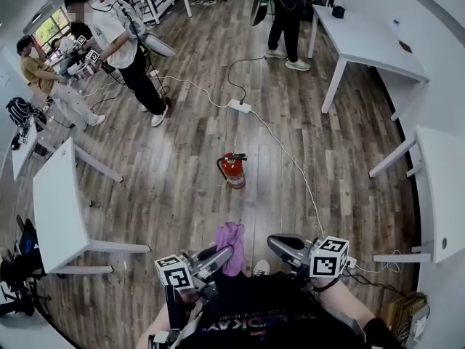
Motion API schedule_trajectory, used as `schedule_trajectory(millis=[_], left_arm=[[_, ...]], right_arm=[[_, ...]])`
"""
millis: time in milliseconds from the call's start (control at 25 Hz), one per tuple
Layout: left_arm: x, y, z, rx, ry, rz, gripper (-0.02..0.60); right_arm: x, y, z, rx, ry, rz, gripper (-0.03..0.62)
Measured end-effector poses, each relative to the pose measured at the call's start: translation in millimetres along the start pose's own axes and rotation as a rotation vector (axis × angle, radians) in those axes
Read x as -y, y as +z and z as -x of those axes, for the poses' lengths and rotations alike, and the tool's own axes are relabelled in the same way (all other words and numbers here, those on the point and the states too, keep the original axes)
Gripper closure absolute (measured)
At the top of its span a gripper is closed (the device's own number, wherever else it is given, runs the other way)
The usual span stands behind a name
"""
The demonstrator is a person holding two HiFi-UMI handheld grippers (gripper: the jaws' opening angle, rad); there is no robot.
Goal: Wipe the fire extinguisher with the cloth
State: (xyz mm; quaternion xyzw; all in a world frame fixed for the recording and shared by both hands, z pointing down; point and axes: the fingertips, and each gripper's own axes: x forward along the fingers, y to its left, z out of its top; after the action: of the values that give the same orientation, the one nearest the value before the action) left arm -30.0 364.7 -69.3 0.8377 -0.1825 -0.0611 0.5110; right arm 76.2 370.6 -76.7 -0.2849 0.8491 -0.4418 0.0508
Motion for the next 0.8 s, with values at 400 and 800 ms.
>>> schedule_trajectory(millis=[400, 800], left_arm=[[-44.4, 42.7, 5.7, 0.003, -0.011, 0.034, 0.488], [-125.0, 136.5, -2.4, -0.063, 0.012, 0.045, 0.488]], right_arm=[[21.8, 23.7, -41.2, -0.003, -0.051, 0.009, 0.589], [64.5, 71.2, -112.8, 0.047, -0.122, -0.053, 0.589]])
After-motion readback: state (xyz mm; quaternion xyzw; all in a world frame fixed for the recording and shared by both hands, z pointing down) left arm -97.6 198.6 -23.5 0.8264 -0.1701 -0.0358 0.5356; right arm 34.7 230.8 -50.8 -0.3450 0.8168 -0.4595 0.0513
